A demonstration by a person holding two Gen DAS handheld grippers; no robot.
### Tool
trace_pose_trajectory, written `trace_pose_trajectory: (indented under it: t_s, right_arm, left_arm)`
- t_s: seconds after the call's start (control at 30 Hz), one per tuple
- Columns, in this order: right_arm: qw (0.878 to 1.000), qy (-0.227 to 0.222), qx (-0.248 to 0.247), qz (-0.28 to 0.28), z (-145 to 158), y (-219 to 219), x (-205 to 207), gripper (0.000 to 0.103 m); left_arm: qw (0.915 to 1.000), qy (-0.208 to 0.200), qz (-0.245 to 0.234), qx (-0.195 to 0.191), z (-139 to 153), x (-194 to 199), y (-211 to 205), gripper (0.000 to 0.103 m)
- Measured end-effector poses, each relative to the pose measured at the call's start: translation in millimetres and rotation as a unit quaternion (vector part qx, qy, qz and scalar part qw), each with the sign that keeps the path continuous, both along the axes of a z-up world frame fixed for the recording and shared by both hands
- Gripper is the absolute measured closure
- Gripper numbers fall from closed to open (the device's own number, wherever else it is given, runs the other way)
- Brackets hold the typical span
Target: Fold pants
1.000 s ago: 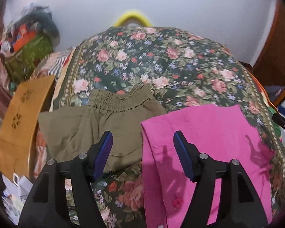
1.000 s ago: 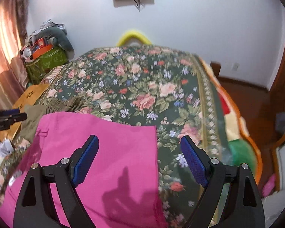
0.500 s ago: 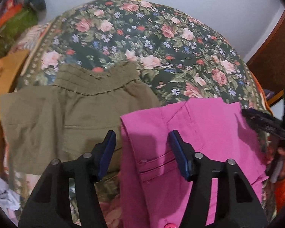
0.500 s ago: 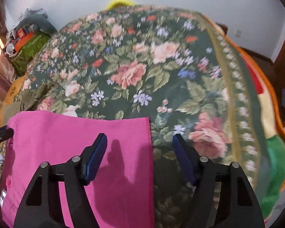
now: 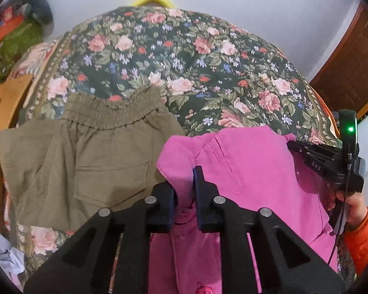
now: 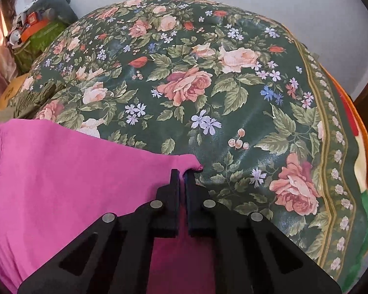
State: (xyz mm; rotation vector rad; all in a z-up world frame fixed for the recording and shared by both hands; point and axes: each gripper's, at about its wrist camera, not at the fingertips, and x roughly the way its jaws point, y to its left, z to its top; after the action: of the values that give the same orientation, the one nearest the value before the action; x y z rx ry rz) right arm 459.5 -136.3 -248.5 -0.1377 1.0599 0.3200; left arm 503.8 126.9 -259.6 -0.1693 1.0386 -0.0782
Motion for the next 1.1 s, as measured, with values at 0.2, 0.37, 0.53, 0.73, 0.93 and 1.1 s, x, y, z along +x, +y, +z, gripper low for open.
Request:
trace_pose_trajectory:
  t_s: [0.2,0.37,0.53,0.73,0.93,1.1]
  right_arm:
    - [0.999,-0.034,0.020,-0.006,37.3,-13.3,-5.3,0.101]
    - [0.995,-0.086,0.055,-0.021,101.2,-31.0,-11.9,0.101]
    - [0.989,-0.121,0.081,-0.022,147.7,-36.6,-31.8,0.101]
    - [0.987,-0.136,0.083,-0.010,164.4,-40.8,-70.3,0.101]
    - [0.988,-0.132,0.086,0.001,167.0,-45.2,-112.1,0.101]
    - [0.986,-0.138,0.093,0.000,168.2,-48.5,-144.7,0.101]
  left_arm:
    - [0.9990,-0.027,-0.017,0.032,28.8,-9.7,-6.9,0.090]
    - [0.9972,-0.058,-0.017,0.044,64.2,-15.4,-14.3,0.090]
    - [0.9931,-0.087,-0.026,0.073,95.1,-29.3,-24.0,0.091]
    - [0.9915,-0.090,-0.036,0.087,106.9,-56.3,-29.7,0.090]
    - [0.9923,-0.090,-0.029,0.080,108.0,-86.3,-30.9,0.090]
    - [0.9900,-0.097,-0.034,0.097,108.0,-114.6,-38.2,0.090]
